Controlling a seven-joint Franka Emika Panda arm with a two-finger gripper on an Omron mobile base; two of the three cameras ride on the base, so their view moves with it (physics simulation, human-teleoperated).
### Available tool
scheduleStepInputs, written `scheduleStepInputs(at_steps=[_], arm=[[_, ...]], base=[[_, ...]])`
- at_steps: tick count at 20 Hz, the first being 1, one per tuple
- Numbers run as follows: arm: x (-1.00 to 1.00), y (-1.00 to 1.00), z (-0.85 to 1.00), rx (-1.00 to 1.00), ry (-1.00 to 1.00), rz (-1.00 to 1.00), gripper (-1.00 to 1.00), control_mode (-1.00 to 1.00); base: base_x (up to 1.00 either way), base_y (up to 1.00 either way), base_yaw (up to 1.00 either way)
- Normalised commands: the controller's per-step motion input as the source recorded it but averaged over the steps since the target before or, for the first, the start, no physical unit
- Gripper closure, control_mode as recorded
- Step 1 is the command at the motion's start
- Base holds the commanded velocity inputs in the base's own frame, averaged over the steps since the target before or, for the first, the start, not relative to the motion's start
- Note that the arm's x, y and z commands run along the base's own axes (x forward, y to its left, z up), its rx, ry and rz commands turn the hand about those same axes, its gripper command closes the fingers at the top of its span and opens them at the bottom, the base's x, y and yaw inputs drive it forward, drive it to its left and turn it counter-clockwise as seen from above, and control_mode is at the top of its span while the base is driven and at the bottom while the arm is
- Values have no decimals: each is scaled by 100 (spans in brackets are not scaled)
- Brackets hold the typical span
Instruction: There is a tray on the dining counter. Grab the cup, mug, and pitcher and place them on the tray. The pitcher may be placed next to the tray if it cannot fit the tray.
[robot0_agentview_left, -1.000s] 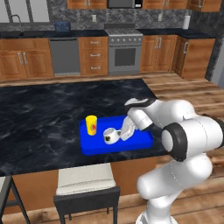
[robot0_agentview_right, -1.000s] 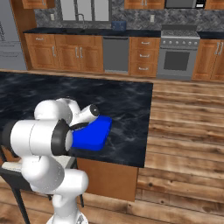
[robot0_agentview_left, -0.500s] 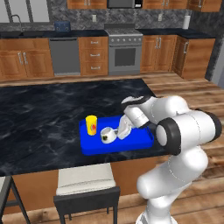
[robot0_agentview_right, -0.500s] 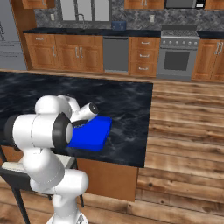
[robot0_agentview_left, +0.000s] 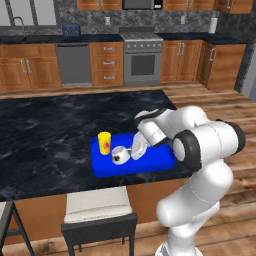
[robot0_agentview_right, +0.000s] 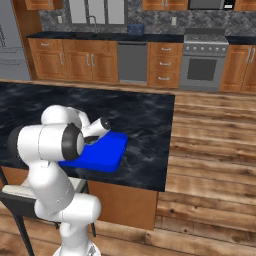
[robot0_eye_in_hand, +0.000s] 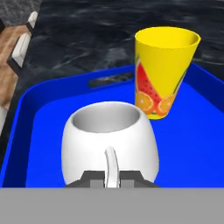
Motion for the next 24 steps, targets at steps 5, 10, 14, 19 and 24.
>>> scheduleStepInputs(at_steps=[5, 10, 14, 19, 24], arm=[[7, 0, -31, 0, 0, 3, 100, -100], [2, 0, -13, 0, 0, 3, 100, -100], [0, 0, 0, 0, 0, 1, 100, -100], [0, 0, 0, 0, 0, 0, -100, -100], [0, 0, 0, 0, 0, 0, -100, -100]], base=[[0, 0, 0], [0, 0, 0], [0, 0, 0], [0, 0, 0], [0, 0, 0]])
